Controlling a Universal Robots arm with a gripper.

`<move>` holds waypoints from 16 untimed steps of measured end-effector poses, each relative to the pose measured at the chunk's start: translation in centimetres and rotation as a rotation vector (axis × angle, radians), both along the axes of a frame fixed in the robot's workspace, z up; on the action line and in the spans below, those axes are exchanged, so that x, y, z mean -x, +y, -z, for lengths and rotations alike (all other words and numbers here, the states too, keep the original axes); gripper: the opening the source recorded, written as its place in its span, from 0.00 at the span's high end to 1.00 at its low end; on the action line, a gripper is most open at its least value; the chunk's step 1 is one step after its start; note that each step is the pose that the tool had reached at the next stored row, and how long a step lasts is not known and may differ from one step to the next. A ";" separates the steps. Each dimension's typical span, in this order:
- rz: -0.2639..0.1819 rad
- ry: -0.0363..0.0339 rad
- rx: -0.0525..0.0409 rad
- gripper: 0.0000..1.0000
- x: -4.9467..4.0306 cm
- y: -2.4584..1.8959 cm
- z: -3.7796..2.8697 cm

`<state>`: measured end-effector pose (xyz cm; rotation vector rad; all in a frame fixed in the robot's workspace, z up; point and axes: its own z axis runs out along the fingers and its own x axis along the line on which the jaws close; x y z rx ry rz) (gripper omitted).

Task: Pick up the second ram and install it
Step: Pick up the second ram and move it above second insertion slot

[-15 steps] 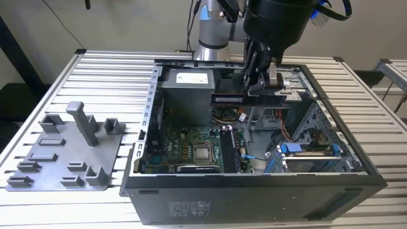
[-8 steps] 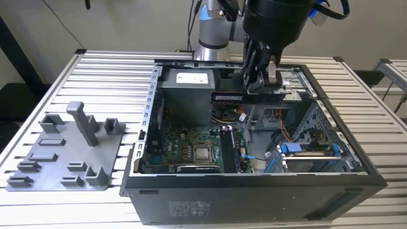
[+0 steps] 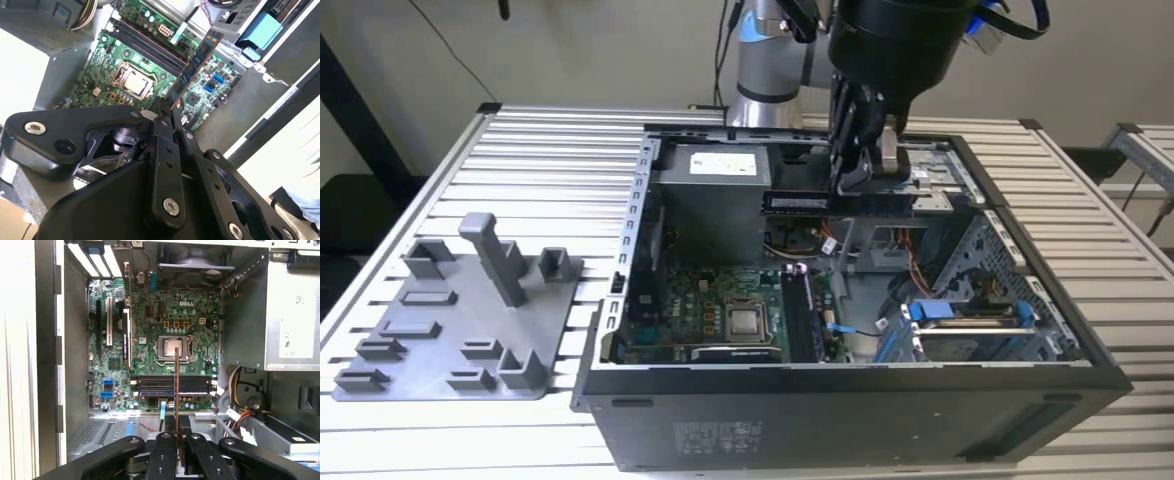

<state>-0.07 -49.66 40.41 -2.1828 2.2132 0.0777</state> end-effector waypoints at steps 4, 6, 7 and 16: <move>0.000 0.0000 0.0000 0.86 0.00 0.07 0.00; 0.000 0.0000 0.0001 0.86 0.00 0.10 0.00; 0.000 0.0001 -0.0001 0.86 0.00 0.10 0.01; 0.000 0.0000 -0.0031 0.86 0.00 0.13 0.13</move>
